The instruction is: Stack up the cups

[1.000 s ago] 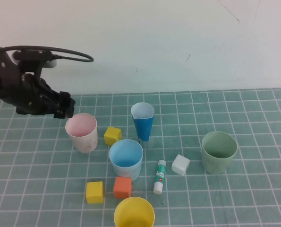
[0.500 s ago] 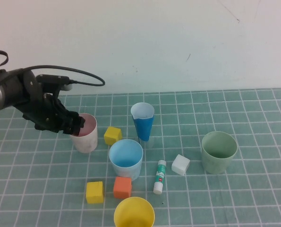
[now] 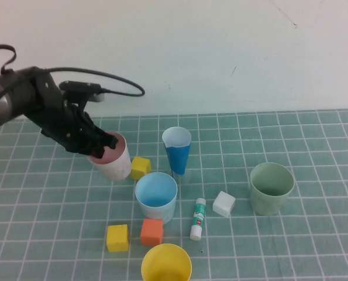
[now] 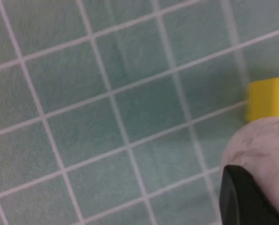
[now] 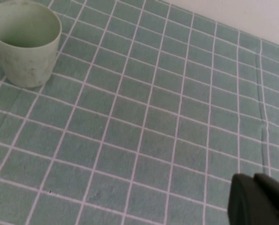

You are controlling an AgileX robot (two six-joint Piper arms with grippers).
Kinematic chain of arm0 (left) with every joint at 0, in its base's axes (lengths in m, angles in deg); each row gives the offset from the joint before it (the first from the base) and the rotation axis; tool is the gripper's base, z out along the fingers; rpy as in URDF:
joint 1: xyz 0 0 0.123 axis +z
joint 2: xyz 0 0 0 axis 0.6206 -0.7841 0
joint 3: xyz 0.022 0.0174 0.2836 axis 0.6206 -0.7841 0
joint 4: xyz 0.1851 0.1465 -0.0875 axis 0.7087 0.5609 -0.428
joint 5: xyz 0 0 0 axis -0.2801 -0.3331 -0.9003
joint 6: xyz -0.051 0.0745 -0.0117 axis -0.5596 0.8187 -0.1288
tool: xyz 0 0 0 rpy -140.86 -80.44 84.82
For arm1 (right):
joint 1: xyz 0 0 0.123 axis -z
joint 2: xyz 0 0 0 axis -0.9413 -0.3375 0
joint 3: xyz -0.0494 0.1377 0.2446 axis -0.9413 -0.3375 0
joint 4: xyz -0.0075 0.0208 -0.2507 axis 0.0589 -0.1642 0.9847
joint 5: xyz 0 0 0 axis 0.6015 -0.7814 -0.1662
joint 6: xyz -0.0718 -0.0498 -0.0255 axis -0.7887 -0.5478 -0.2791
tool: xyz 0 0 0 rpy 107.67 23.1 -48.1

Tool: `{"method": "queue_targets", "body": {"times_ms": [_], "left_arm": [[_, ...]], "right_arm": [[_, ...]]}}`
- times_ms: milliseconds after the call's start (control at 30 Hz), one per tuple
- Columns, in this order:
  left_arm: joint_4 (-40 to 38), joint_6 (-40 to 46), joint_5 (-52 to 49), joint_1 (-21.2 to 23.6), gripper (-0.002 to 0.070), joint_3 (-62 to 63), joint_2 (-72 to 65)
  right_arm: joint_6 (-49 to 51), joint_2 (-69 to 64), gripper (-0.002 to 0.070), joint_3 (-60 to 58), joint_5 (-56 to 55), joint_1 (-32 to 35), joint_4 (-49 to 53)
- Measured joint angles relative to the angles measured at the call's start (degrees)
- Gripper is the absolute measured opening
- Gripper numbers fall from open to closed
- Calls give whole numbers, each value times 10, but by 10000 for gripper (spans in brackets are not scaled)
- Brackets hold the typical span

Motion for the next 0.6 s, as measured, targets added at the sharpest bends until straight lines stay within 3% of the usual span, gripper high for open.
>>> {"method": "queue_targets", "body": {"times_ms": [133, 300, 500, 600], "left_arm": [[-24, 7, -69, -9, 17, 31, 49], [-24, 9, -121, -60, 17, 39, 98], [29, -3, -155, -132, 17, 39, 87], [46, -14, -157, -143, 17, 39, 78]], "right_arm": [[-1, 0, -3, 0, 0, 0, -1], [-1, 0, -2, 0, -4, 0, -1], [-1, 0, -3, 0, -4, 0, -4], [-1, 0, -3, 0, -4, 0, -9]]}}
